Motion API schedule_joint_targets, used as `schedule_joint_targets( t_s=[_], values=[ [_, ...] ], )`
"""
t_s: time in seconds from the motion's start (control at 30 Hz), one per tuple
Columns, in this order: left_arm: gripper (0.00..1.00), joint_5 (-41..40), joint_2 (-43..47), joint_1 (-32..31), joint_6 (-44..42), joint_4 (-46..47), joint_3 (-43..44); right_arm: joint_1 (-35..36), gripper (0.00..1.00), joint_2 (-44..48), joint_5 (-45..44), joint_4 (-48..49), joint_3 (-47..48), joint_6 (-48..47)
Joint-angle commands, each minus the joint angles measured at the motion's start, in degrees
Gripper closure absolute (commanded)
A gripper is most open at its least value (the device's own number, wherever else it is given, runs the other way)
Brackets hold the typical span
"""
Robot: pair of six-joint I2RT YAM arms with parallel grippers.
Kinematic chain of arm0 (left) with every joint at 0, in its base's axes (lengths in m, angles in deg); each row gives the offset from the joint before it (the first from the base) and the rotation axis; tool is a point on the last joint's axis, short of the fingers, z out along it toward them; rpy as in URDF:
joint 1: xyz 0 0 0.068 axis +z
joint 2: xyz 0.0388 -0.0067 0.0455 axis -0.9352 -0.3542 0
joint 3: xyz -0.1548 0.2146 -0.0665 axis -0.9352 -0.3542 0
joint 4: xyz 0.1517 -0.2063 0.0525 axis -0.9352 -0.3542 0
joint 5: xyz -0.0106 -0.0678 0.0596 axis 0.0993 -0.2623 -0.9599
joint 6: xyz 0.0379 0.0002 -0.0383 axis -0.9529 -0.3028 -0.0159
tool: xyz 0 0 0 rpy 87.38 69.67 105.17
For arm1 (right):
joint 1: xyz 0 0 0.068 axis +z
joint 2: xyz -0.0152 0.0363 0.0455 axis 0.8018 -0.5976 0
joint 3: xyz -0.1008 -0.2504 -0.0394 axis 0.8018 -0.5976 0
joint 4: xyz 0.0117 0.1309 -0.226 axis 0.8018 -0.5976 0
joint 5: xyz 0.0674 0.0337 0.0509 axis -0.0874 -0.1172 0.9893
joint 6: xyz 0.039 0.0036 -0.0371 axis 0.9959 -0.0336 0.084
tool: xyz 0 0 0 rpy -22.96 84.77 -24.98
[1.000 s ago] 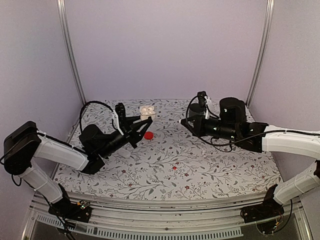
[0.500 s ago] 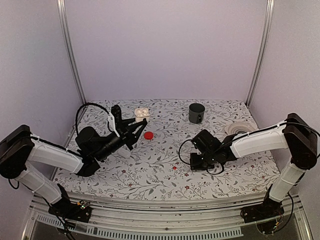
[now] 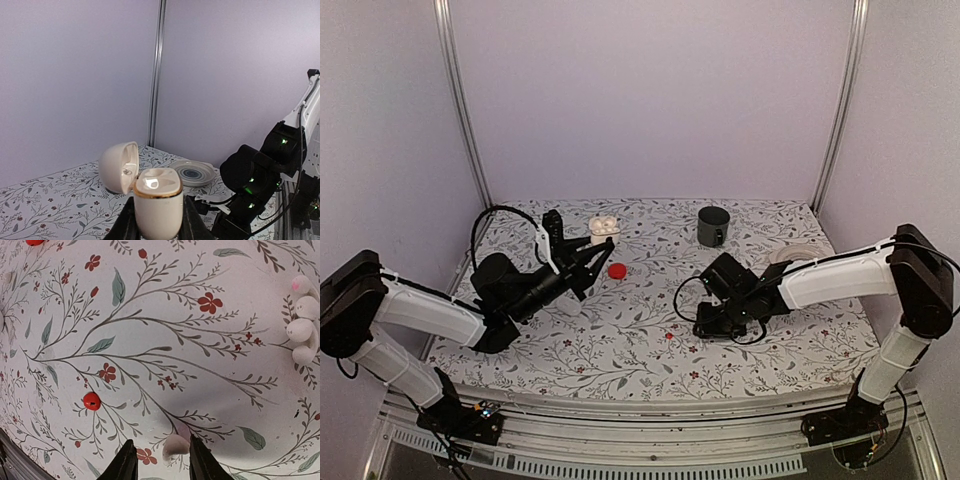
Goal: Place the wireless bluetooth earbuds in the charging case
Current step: Place the right earbud at the center of the board.
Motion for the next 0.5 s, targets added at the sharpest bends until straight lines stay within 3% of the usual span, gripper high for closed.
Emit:
schedule_joint_targets(
  t_s=[0.0, 0.27, 0.47],
  values=[
    [1.00, -0.2, 1.2, 0.2, 0.3, 0.3, -0.8, -1.4, 0.63, 1.7, 2.7, -1.8, 1.8, -1.6],
    [1.00, 0.3, 1.5, 0.3, 0.3, -0.1, -0.9, -5.4, 0.63, 1.3, 12.4, 1.4, 0.1, -6.0],
    [1.00, 0.3, 1.5, 0.3, 0.5, -0.1, -1.1, -5.9, 0.62, -0.6, 14.8, 1.0, 0.2, -8.1]
  ],
)
